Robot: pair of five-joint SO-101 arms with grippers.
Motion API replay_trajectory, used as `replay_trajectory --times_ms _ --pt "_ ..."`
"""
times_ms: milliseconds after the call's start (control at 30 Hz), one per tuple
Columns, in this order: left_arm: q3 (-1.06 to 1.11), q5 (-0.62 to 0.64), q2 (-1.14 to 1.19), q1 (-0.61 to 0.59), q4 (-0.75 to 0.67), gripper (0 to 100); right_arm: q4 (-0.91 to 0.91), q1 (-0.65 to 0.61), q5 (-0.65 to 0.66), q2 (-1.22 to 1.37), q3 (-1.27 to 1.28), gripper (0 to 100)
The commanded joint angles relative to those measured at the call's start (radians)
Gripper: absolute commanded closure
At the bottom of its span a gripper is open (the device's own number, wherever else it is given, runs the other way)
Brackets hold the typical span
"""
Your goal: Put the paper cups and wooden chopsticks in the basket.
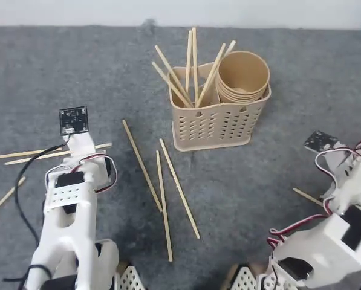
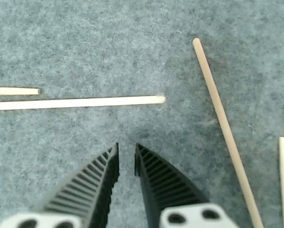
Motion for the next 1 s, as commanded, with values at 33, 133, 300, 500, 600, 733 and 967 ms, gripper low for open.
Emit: replay_trajectory --times_ms 33,133,300,500,600,733,967 --pt "-0.010 -0.017 -0.035 -0.006 -0.025 95 0.018 0.010 0.029 0.007 -0.025 90.1" --pt "-0.010 -0.017 -0.035 -0.006 -0.025 95 0.013 0.010 0.029 0.007 -0.025 90.5" --pt "-0.010 -0.017 -0.035 -0.006 -0.025 95 -0.039 0.010 -0.021 -0.002 -0.031 97.9" --pt "-0.010 -0.017 -0.035 -0.006 -0.025 95 -0.068 -0.045 -0.313 -0.068 -0.100 99.1" --pt "-0.010 -0.017 -0.035 -0.006 -0.025 95 -0.070 -0.085 -0.526 -0.122 -0.172 99.1" --pt "-0.010 -0.017 -0.035 -0.006 -0.025 95 -0.070 -0.143 -0.812 -0.186 -0.267 99.1" --pt "-0.010 -0.017 -0.035 -0.006 -0.025 95 -0.070 -0.288 -1.261 -0.332 -0.436 99.1"
